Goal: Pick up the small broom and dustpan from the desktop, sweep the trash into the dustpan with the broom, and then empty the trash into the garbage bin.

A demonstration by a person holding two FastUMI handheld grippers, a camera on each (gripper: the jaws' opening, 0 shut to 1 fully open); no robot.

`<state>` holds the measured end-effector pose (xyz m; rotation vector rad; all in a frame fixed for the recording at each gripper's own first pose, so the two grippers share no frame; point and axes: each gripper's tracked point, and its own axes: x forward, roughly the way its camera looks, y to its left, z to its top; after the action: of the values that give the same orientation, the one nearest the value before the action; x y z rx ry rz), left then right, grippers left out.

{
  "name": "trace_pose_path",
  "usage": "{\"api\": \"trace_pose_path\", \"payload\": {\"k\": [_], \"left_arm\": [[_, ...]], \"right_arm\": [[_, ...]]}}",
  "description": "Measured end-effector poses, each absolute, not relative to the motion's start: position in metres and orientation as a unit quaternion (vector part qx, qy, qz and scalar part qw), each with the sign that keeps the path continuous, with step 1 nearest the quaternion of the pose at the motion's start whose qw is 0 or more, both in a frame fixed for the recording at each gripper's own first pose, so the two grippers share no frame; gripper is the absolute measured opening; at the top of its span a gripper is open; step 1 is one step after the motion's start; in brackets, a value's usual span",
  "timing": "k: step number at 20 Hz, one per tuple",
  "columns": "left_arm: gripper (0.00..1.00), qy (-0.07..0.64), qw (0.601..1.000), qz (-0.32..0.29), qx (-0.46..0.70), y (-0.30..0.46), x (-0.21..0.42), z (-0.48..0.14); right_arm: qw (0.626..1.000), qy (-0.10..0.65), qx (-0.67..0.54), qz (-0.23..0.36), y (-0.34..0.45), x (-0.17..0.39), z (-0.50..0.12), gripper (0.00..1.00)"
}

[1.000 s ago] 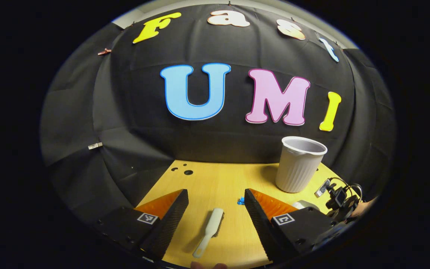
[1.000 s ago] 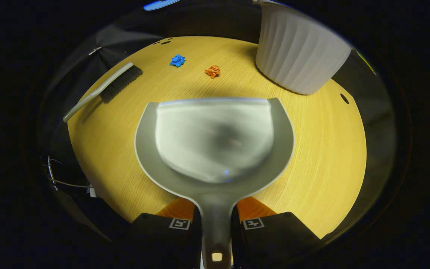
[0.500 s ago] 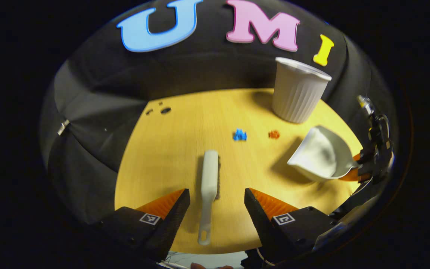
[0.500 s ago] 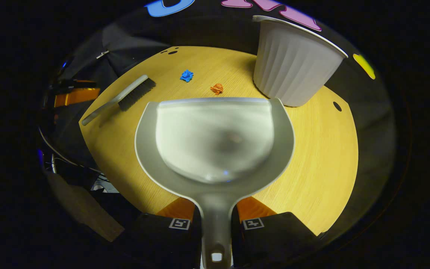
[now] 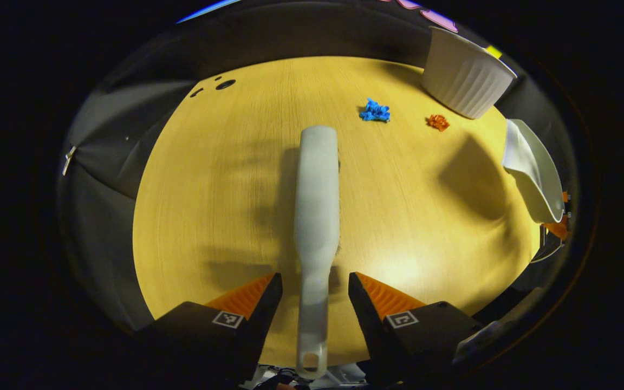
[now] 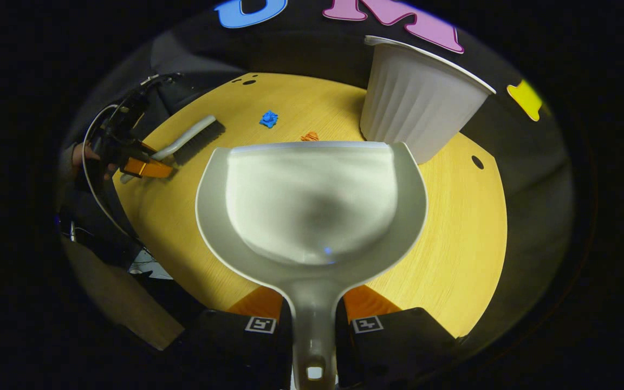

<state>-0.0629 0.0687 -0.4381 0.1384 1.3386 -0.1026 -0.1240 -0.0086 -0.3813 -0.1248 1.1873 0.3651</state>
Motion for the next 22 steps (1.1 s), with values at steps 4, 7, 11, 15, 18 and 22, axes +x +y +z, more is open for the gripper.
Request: {"api": "trace_pose_path", "payload": {"k": [4,7,11,15,18,22], "left_arm": [[0.63,0.625,0.775,-0.05,0.074,0.068,-0.056,-0.451],[0.33,0.627,0.774,-0.057,0.065,0.061,-0.054,-0.453],[0.29,0.62,0.778,-0.053,0.086,0.068,-0.036,-0.447],[0.24,0.585,0.8,-0.067,0.116,0.065,0.024,-0.431],[0.25,0.568,0.806,-0.099,0.135,0.048,0.075,-0.43],[0.28,0.557,0.797,-0.135,0.189,0.026,0.123,-0.439]], "right_arm": [[0.81,0.559,-0.054,0.169,-0.007,-0.123,-0.381,0.36],[0.806,0.564,-0.054,0.17,-0.006,-0.124,-0.38,0.39],[0.776,0.604,-0.064,0.172,-0.01,-0.136,-0.386,0.36],[0.74,0.643,-0.095,0.174,-0.017,-0.135,-0.398,0.36],[0.73,0.647,-0.114,0.188,-0.017,-0.128,-0.404,0.36],[0.727,0.643,-0.139,0.199,-0.015,-0.121,-0.416,0.36]]}}
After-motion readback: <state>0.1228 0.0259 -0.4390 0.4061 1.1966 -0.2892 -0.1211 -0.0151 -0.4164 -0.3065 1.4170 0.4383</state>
